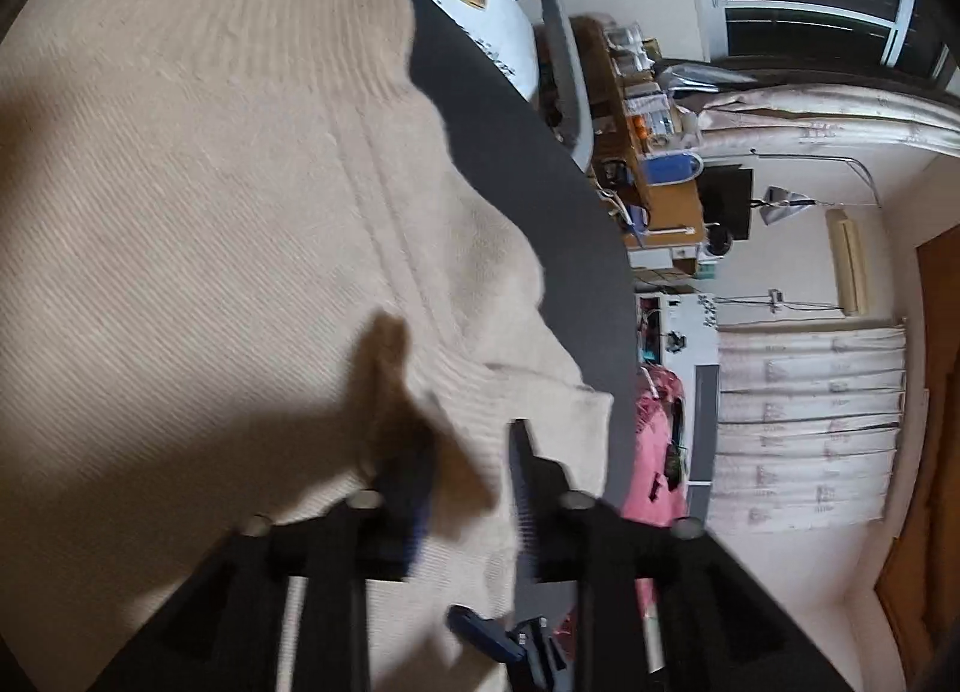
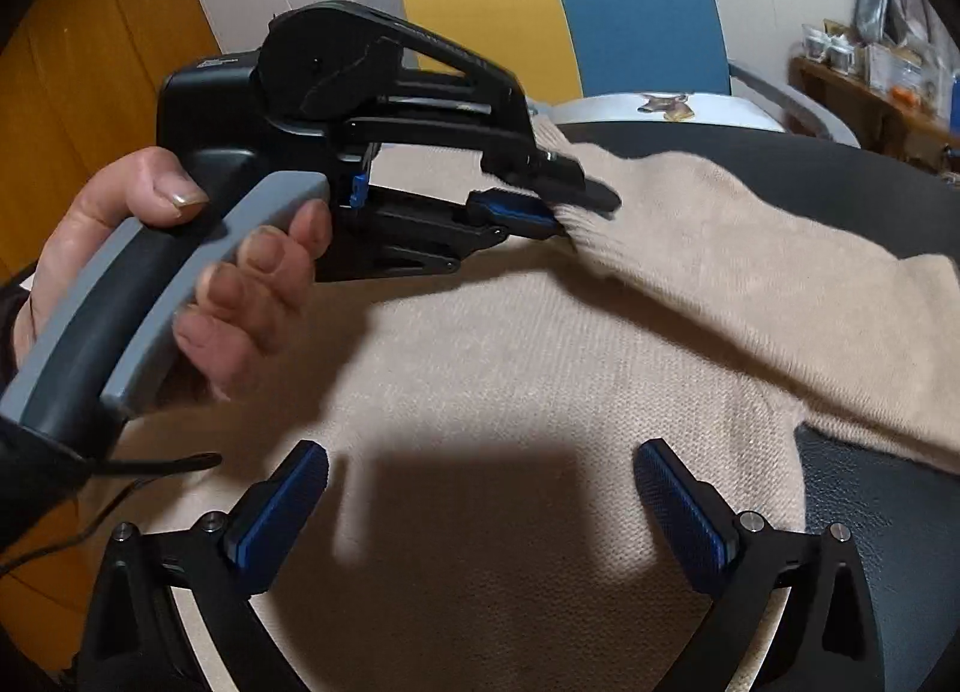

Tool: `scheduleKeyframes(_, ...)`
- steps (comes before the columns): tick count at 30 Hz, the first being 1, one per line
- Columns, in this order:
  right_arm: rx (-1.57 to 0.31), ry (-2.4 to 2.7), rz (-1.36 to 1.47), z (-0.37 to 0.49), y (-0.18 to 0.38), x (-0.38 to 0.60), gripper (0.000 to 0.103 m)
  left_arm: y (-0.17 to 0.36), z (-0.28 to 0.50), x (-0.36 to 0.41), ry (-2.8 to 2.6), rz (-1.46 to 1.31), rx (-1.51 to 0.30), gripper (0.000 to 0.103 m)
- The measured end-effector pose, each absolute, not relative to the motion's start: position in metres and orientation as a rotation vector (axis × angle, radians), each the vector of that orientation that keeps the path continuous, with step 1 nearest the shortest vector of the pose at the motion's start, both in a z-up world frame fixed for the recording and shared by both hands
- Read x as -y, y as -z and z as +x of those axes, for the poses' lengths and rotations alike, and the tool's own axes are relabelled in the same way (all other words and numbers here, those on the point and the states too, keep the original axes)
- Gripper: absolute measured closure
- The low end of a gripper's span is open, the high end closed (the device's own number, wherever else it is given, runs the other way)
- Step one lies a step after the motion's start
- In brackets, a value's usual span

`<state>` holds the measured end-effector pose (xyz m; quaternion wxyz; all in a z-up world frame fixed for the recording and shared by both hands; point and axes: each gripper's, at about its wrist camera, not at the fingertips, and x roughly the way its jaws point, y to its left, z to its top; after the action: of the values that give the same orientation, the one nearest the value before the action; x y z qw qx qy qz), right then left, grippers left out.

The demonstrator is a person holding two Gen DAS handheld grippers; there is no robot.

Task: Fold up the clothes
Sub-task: 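Grasp the other sleeve cuff with the left gripper and fold it across the body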

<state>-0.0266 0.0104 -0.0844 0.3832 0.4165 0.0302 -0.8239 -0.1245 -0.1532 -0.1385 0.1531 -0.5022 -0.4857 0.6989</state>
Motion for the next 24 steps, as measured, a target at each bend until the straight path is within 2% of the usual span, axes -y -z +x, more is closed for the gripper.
scheduleKeyframes(4,0.064,2.063,1.036,-0.032,0.087,-0.028,0.0,0.14,-0.124,0.168,-1.985,-1.438,1.38,0.06)
scheduleKeyframes(6,0.113,2.045,1.033,-0.034,0.088,-0.034,0.0,0.136,-0.12,0.171,-1.996,-1.432,1.347,0.048)
scheduleKeyframes(13,0.158,2.032,1.025,-0.042,0.089,-0.038,0.0,0.127,-0.108,0.153,-2.073,-1.483,1.145,0.049)
scheduleKeyframes(14,0.156,2.033,1.026,-0.044,0.089,-0.037,0.0,0.127,-0.11,0.151,-2.069,-1.5,1.123,0.051)
scheduleKeyframes(16,0.138,2.039,1.029,-0.046,0.089,-0.032,0.0,0.128,-0.114,0.146,-2.06,-1.534,1.079,0.07)
scheduleKeyframes(17,0.126,2.044,1.03,-0.045,0.089,-0.031,0.0,0.129,-0.116,0.143,-2.055,-1.551,1.057,0.099)
scheduleKeyframes(21,0.026,2.082,1.053,-0.043,0.088,-0.019,0.0,0.128,-0.123,0.135,-2.048,-1.593,0.975,0.1)
scheduleKeyframes(24,-0.176,2.144,1.077,-0.036,0.089,0.003,0.0,0.105,-0.123,0.149,-2.09,-1.462,1.009,0.1)
